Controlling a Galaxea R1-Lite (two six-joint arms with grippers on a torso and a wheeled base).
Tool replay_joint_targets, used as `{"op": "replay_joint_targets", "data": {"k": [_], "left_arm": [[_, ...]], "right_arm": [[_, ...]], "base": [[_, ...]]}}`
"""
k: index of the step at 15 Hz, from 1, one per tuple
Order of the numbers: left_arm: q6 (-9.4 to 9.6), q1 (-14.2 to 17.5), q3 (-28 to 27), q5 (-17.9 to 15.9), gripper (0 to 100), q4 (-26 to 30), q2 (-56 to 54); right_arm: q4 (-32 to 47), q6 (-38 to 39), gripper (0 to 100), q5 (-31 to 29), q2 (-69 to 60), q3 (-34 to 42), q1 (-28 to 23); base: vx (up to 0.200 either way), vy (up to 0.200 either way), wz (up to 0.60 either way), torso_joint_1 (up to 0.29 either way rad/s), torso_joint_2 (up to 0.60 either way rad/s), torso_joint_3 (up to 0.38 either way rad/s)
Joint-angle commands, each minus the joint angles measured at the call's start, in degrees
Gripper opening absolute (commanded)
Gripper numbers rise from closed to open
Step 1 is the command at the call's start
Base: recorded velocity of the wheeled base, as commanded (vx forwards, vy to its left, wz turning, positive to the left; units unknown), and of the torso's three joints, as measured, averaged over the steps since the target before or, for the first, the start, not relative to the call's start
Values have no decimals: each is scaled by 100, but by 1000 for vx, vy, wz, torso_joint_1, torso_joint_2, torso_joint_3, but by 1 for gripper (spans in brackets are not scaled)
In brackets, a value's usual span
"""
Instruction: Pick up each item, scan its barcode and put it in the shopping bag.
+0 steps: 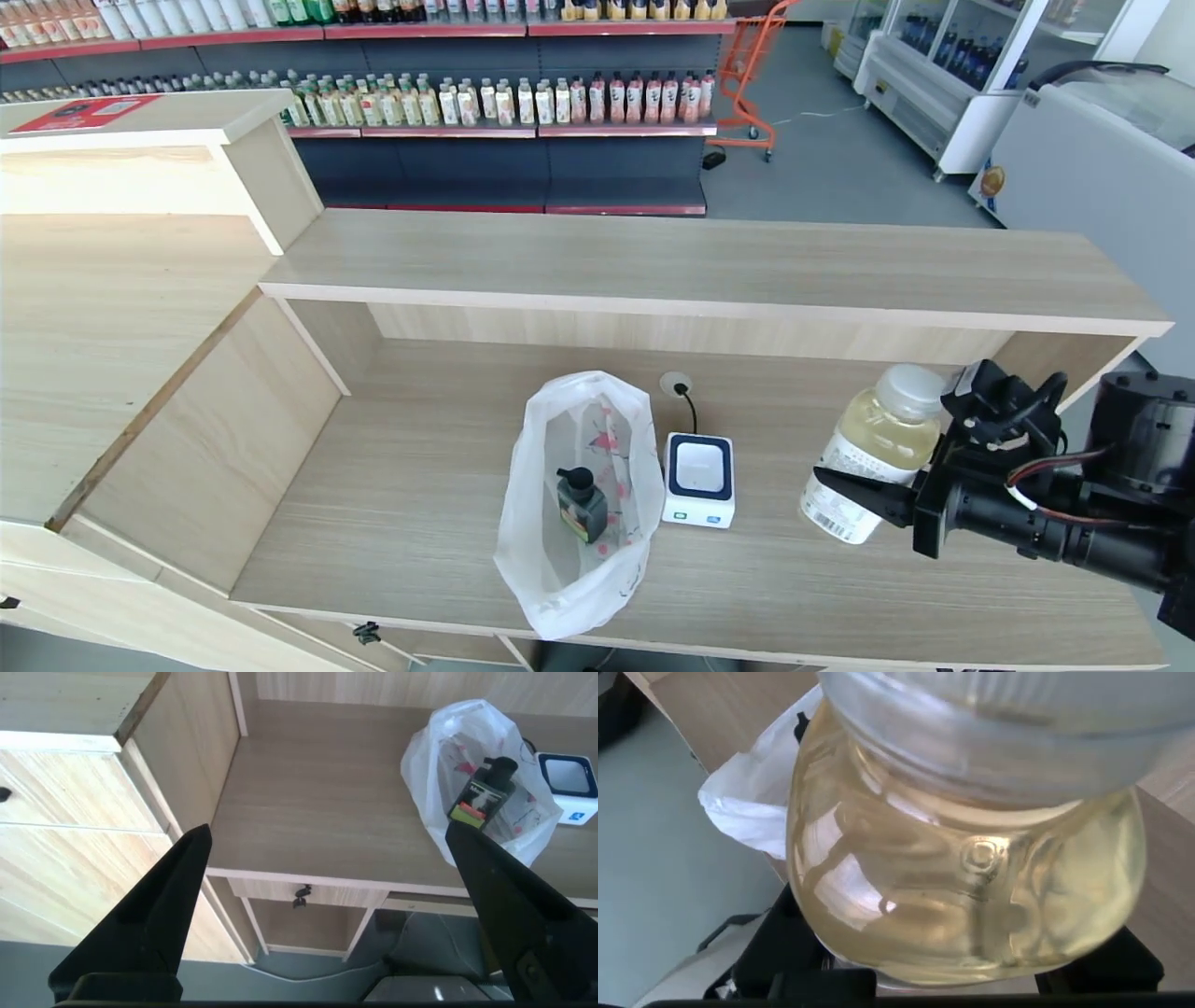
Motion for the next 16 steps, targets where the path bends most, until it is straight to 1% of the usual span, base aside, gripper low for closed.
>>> {"op": "replay_joint_targets", "data": {"k": [1,5,6,8,10,11,12,13,15,16], "left_arm": [[-3,0,0,0,100,0,-2],[-3,-9,0,0,100,0,-2],[-3,0,0,0,100,0,-2],[-3,0,0,0,100,0,-2],[-3,0,0,0,100,0,-2],[-3,0,0,0,100,0,-2],[-3,0,0,0,100,0,-2],[-3,0,0,0,100,0,-2],[-3,0,0,0,100,0,-2],[-3,0,0,0,100,0,-2]], "right_arm": [[-305,-341,0,27,524,-116,4],[-1729,-1756,0,616,1649,-204,4],[-2019,-2152,0,844,1956,-204,4],[-2529,-2969,0,1530,2527,-186,-93],[-2573,-3391,0,1723,2844,-204,-234],[-2582,-3584,0,1855,3046,-362,-321],[-2564,-3769,0,2136,3239,-652,-436],[-2564,-3848,0,2268,3362,-828,-497],[-2538,-3909,0,2356,3740,-1417,-524],[-2538,-3909,0,2356,3863,-1593,-515]], "base": [[0,0,0,0,0,0],[0,0,0,0,0,0],[0,0,0,0,0,0],[0,0,0,0,0,0],[0,0,0,0,0,0],[0,0,0,0,0,0],[0,0,0,0,0,0],[0,0,0,0,0,0],[0,0,0,0,0,0],[0,0,0,0,0,0]]}}
